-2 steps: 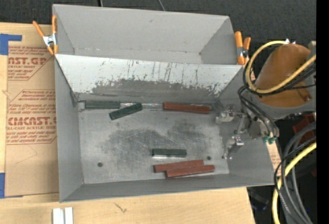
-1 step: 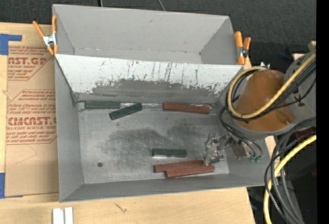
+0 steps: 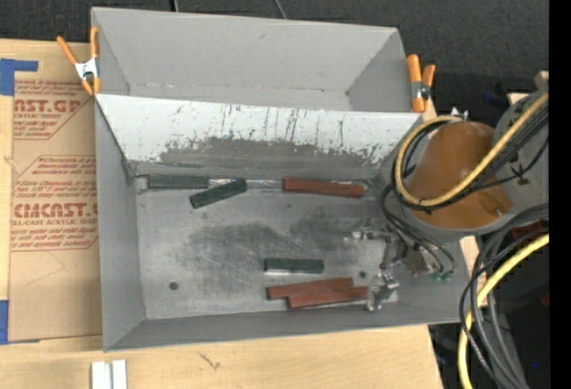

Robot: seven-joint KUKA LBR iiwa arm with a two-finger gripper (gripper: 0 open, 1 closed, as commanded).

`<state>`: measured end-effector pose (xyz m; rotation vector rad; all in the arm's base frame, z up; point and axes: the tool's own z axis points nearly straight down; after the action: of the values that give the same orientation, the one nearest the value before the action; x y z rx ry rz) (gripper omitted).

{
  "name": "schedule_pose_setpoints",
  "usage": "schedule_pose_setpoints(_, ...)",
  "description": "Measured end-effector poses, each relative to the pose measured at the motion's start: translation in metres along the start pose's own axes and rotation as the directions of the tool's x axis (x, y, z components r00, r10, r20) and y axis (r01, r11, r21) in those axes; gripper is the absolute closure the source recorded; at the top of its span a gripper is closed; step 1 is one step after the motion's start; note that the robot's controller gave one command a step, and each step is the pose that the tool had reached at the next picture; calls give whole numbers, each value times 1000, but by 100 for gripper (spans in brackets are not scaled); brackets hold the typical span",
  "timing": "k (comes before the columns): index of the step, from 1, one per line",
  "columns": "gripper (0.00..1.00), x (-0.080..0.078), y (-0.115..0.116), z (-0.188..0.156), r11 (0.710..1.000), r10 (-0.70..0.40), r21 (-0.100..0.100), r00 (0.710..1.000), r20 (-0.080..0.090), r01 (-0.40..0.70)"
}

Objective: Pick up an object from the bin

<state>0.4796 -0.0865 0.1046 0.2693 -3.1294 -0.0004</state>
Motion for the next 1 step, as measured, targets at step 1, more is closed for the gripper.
schedule_pose_setpoints(1, 0, 0, 0, 0, 1000, 0, 0, 1000, 0, 0)
